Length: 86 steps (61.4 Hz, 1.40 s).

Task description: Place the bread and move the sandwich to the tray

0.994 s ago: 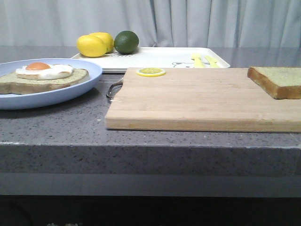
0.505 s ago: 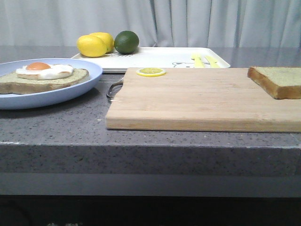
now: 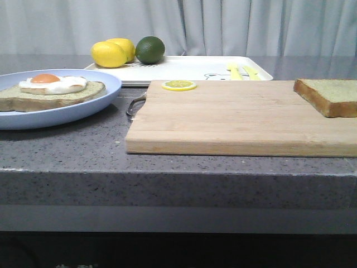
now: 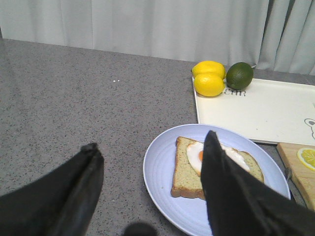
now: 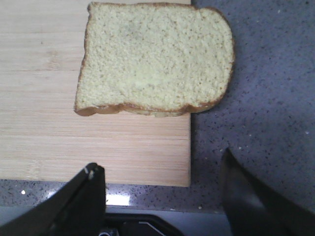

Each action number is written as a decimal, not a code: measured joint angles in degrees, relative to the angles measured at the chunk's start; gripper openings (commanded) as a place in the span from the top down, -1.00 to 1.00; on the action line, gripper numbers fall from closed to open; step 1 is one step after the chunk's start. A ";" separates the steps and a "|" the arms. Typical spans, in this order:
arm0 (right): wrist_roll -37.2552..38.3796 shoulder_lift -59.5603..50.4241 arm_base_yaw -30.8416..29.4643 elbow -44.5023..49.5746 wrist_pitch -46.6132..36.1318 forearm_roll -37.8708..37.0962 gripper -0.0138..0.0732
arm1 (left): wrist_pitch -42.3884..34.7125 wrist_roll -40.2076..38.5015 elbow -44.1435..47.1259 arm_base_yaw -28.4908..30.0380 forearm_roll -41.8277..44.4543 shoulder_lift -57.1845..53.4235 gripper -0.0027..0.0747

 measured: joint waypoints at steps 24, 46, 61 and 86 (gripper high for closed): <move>-3.70 12.34 -18.07 -9.27 6.09 5.93 -0.31 | 0.00 0.00 0.00 0.00 0.42 0.00 -0.15; -25.06 24.07 -37.67 -9.39 12.06 34.11 -0.27 | 0.00 0.00 0.00 -6.01 2.64 0.00 -0.15; -36.66 34.09 -37.92 -9.39 16.04 45.34 -0.28 | 0.00 0.00 0.00 -10.54 3.32 0.00 -0.15; -42.22 42.79 -35.98 -9.52 15.61 50.00 -0.28 | 0.00 0.00 0.00 -11.01 3.45 0.00 -0.15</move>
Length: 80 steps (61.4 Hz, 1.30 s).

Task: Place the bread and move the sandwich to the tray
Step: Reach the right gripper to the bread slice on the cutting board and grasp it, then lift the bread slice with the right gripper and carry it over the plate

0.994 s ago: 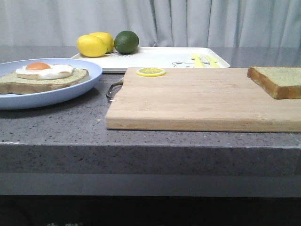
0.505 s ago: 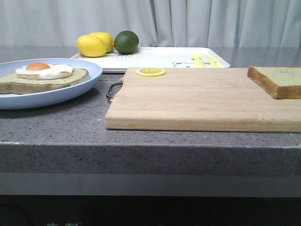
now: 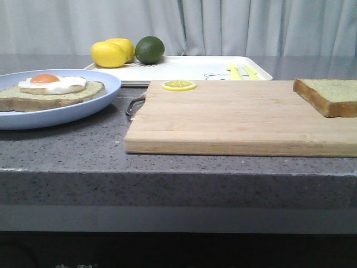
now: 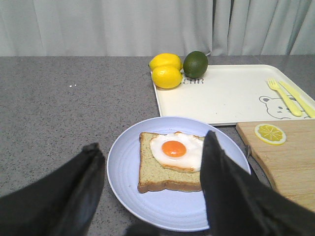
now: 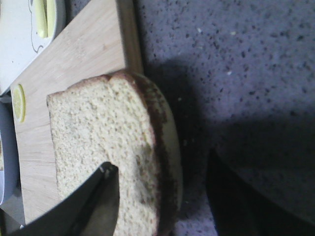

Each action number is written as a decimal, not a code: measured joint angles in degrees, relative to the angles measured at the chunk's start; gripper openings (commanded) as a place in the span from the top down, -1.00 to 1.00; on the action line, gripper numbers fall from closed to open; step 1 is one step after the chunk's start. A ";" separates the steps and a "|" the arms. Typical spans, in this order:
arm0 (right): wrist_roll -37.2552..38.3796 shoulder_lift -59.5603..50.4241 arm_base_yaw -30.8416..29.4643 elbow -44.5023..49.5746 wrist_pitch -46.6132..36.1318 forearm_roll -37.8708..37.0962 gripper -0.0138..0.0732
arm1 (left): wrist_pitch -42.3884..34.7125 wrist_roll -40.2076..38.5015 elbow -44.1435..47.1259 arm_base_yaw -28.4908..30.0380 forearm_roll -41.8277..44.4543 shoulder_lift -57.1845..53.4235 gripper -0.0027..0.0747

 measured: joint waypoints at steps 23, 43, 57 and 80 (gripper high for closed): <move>-0.98 0.84 2.59 -0.15 0.00 0.49 0.10 | 0.00 0.00 0.00 0.00 0.41 0.00 -0.15; -0.98 0.42 2.59 -0.24 0.00 5.43 0.52 | -0.20 0.00 0.00 0.00 1.88 0.00 -0.15; 0.61 -5.18 2.63 -0.24 0.00 9.14 0.53 | -0.33 0.00 0.00 0.00 1.95 0.00 -0.15; 1.43 -14.72 10.44 -0.13 -0.01 24.20 0.53 | -0.33 0.00 0.00 0.00 2.28 0.00 -0.15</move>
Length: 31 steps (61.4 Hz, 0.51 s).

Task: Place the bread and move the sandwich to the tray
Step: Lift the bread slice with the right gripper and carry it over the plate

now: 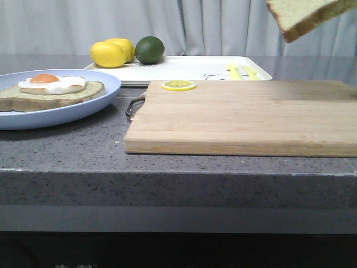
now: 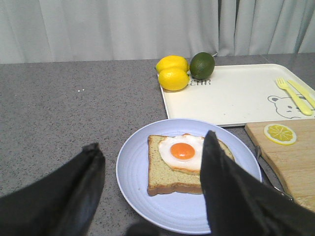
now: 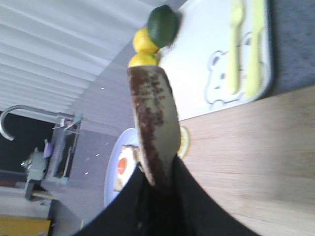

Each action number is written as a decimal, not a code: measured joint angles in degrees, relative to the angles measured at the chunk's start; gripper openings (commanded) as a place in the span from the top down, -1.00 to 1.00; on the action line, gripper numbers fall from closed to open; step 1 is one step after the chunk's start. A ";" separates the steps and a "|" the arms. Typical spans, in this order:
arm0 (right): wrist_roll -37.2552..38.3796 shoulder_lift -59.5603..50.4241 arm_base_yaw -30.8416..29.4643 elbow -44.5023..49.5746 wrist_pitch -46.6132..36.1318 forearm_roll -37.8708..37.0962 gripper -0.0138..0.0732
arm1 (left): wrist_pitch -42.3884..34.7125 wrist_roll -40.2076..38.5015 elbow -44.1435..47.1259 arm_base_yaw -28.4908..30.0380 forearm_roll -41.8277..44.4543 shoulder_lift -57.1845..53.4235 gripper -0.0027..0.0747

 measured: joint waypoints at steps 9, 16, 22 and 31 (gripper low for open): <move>0.13 -0.53 11.25 0.92 -0.13 5.47 0.53 | 0.00 0.00 0.00 0.00 0.00 0.00 -0.15; 0.13 -0.53 21.78 1.61 -5.26 9.39 0.53 | -0.48 0.00 0.00 0.00 0.00 0.00 -0.15; -0.47 -0.53 31.95 1.88 -13.95 12.70 0.53 | -1.09 0.00 0.00 -0.02 0.00 0.00 -0.15; -5.32 -0.07 44.19 1.97 -27.44 19.88 0.53 | -1.54 0.00 0.00 -0.02 0.00 0.00 -0.15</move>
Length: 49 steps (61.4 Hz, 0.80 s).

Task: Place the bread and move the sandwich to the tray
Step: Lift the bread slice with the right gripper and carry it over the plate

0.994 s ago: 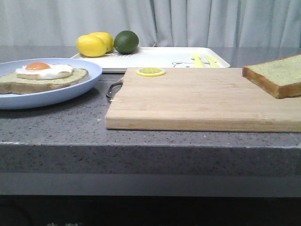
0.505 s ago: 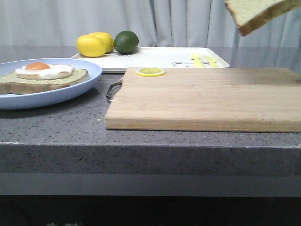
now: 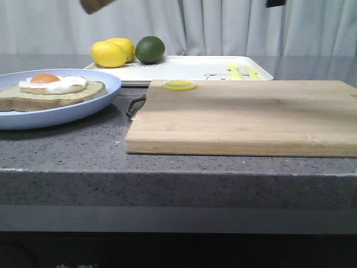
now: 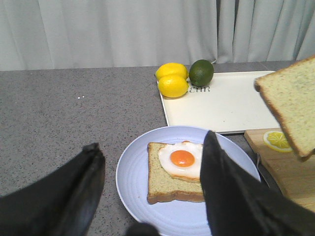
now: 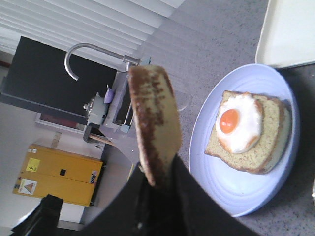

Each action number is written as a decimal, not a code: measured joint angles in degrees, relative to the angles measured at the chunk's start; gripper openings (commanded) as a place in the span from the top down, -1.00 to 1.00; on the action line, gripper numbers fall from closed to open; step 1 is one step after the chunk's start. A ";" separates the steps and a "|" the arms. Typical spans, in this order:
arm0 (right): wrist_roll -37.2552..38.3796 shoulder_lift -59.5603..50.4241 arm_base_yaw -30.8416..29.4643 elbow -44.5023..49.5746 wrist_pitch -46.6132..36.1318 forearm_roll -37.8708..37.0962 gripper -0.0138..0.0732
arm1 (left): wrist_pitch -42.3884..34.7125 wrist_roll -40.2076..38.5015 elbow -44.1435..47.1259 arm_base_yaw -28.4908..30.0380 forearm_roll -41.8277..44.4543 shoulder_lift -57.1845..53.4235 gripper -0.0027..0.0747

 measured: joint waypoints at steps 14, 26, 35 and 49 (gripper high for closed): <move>-2.89 7.35 10.48 -7.08 -9.07 1.94 0.53 | -0.09 0.00 0.00 -0.22 0.00 0.00 -0.15; 5.11 15.59 15.23 -15.26 -13.37 2.62 0.53 | -0.12 0.00 0.00 -0.22 0.00 0.00 -0.15; 10.10 20.84 18.15 -19.25 -18.51 2.87 0.53 | -0.22 0.00 0.00 -0.22 0.00 0.00 -0.15; 15.79 26.02 20.67 -22.66 -25.70 3.51 0.53 | -0.22 0.00 0.11 -0.22 0.00 0.00 -0.15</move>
